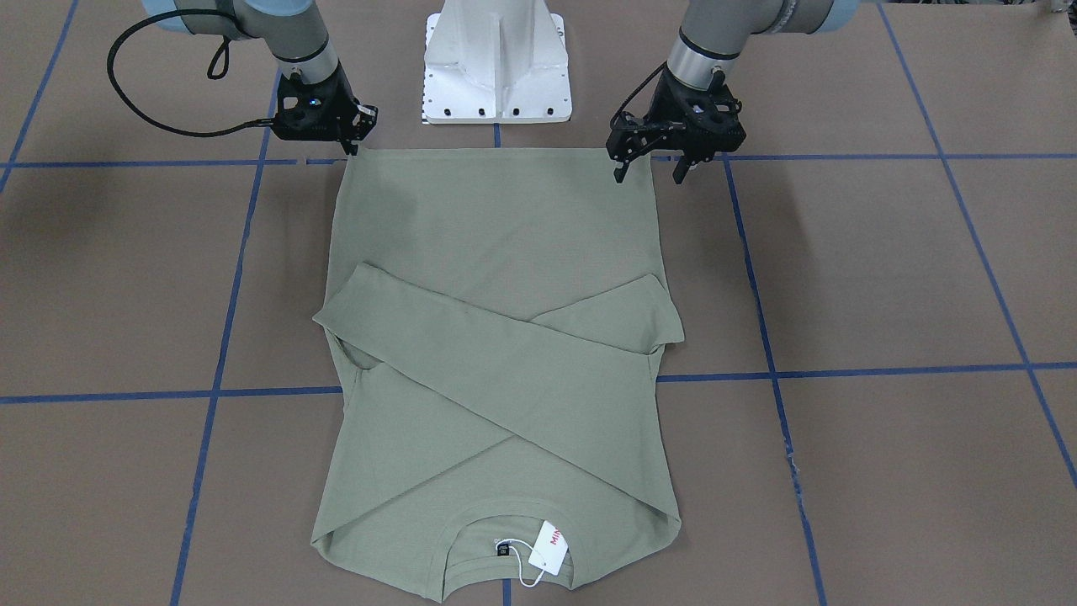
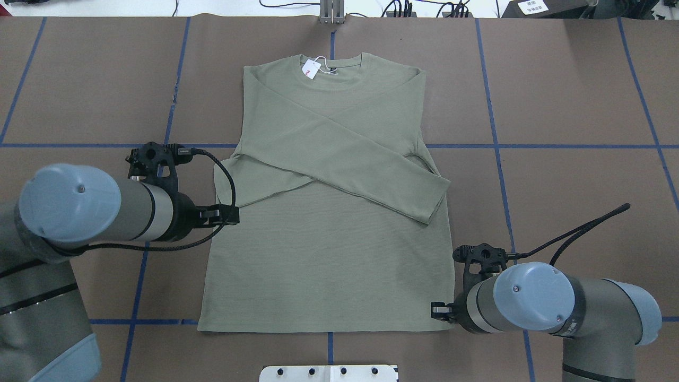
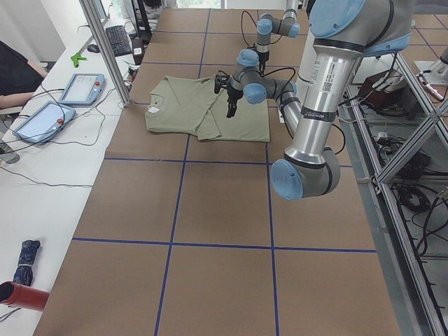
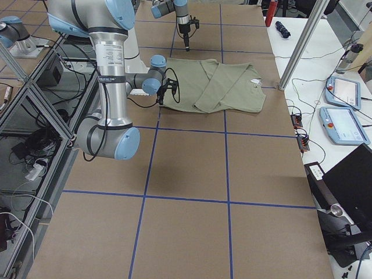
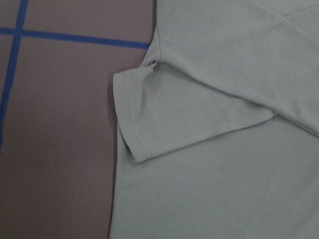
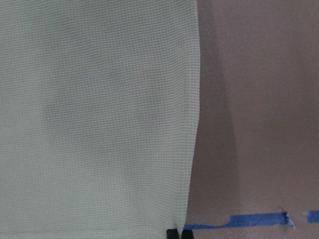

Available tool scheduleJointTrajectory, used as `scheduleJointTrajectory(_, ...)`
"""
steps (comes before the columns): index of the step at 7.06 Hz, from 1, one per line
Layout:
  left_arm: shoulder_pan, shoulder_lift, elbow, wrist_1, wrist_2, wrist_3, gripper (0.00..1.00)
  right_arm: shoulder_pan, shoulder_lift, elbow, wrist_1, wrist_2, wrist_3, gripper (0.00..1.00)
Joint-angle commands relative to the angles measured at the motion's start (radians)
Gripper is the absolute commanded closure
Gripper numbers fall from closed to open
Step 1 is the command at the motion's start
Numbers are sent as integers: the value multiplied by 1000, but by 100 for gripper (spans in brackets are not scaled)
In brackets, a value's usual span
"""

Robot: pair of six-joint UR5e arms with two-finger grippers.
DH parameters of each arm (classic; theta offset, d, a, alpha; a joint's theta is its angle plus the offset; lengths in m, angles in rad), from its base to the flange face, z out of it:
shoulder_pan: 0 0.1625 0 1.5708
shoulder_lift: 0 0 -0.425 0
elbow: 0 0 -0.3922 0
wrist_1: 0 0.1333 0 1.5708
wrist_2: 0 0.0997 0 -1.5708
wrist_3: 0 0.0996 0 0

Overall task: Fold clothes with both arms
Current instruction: 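Lower the left gripper to the hem corner nearest it and grasp it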

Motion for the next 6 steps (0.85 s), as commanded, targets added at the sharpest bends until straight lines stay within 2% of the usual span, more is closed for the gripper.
scheduleJointTrajectory(1,169,47,-2,-20,65,-175,0,6,-1,23,0,0,0,100)
scheduleJointTrajectory(2,206,62,3,-14,106,-200,0,10,2,32,0,2,0,100)
scheduleJointTrajectory(6,217,82,49,0,115,-198,1,14,5,43,-1,3,0,100)
